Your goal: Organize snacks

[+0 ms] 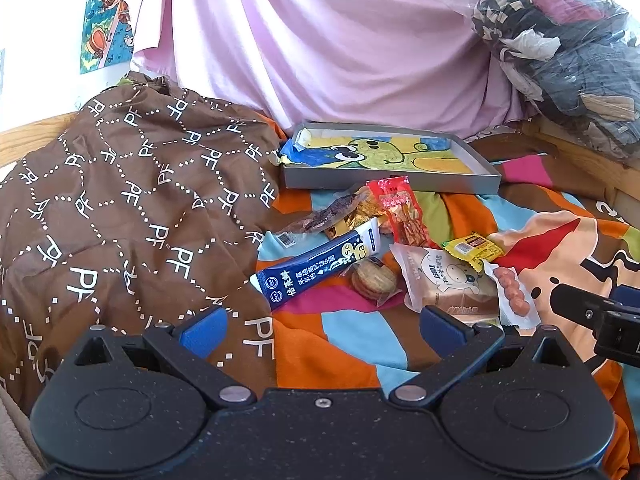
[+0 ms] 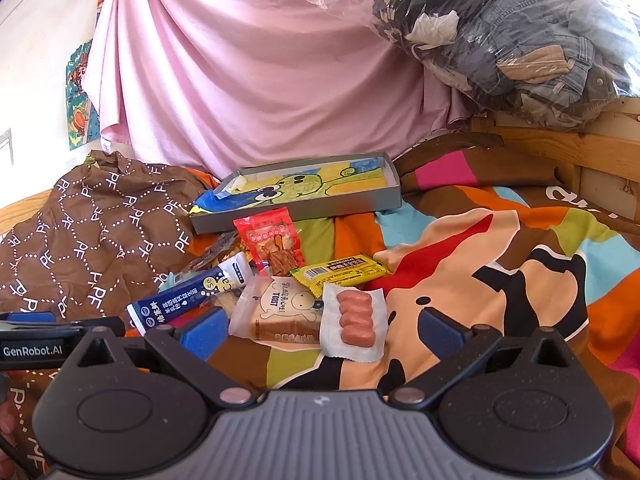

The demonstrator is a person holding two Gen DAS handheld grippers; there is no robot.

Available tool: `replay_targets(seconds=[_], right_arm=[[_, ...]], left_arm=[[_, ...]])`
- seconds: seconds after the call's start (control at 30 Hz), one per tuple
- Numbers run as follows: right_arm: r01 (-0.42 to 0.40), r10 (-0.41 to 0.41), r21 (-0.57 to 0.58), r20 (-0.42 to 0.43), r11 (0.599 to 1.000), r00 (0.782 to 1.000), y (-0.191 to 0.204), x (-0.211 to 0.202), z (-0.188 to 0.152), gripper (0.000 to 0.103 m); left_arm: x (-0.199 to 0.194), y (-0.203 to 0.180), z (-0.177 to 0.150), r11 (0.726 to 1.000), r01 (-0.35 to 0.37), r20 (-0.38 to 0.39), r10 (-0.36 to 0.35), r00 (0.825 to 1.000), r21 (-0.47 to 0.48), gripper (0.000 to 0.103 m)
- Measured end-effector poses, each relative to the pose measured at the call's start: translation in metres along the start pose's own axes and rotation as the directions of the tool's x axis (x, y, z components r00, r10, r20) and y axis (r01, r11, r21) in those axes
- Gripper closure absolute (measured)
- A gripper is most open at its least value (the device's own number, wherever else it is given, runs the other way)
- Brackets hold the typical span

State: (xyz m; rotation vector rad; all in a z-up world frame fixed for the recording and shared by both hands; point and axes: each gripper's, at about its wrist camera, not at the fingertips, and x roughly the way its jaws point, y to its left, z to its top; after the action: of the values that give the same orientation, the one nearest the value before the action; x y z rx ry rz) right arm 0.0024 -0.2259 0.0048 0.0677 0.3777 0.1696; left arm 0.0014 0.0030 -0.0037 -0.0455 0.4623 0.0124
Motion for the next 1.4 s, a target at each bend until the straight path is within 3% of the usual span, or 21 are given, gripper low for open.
replay_targets(seconds=[0.43,0.6,0.87,0.97,1.17,1.33,1.4], right_arm=[[0.039,-0.039,-0.050,0.003,0.998,0.999,0.002,0.007,-0.001,0.000],[0.084,-0.085,-0.093,-0.015,0.992,0.996,0.000,0.018,0.000,0.000],[0.051,-0.061,-0.155,-0.061,0.987,0.996,-0.004,0.040,0.008,0.000],[0.036,-0.052,-0.181,-0.085,0.983,0.995,-0.003,0.048,0.009,0.000],[0.032,-0.064,-0.247,-0.125,0.969,0.990,0.001,0.062,0.007,0.000],[0.028,-0.073,-0.262,-0.166,0.965,0.983,0.006,0.077,0.006,0.000],[0.034,-0.085,-0.262,-0.185,0.965,0.979,0.008,0.085,0.007,0.001]], left_arm=[[0.021,0.002,0.008,0.999,0.029,-0.107,-0.031,0.994,-0.017,0.001],[0.037,-0.001,0.020,0.998,0.061,-0.135,-0.056,0.989,0.034,0.001],[0.074,-0.013,0.045,0.980,0.171,-0.120,-0.159,0.980,0.104,0.001],[0.085,-0.019,0.051,0.958,0.266,-0.095,-0.256,0.962,0.108,0.001],[0.105,-0.026,0.055,0.897,0.438,-0.099,-0.431,0.897,0.062,0.002],[0.133,-0.026,0.053,0.877,0.480,-0.164,-0.476,0.864,-0.020,0.005],[0.142,-0.024,0.052,0.875,0.481,-0.172,-0.483,0.858,-0.059,0.005]])
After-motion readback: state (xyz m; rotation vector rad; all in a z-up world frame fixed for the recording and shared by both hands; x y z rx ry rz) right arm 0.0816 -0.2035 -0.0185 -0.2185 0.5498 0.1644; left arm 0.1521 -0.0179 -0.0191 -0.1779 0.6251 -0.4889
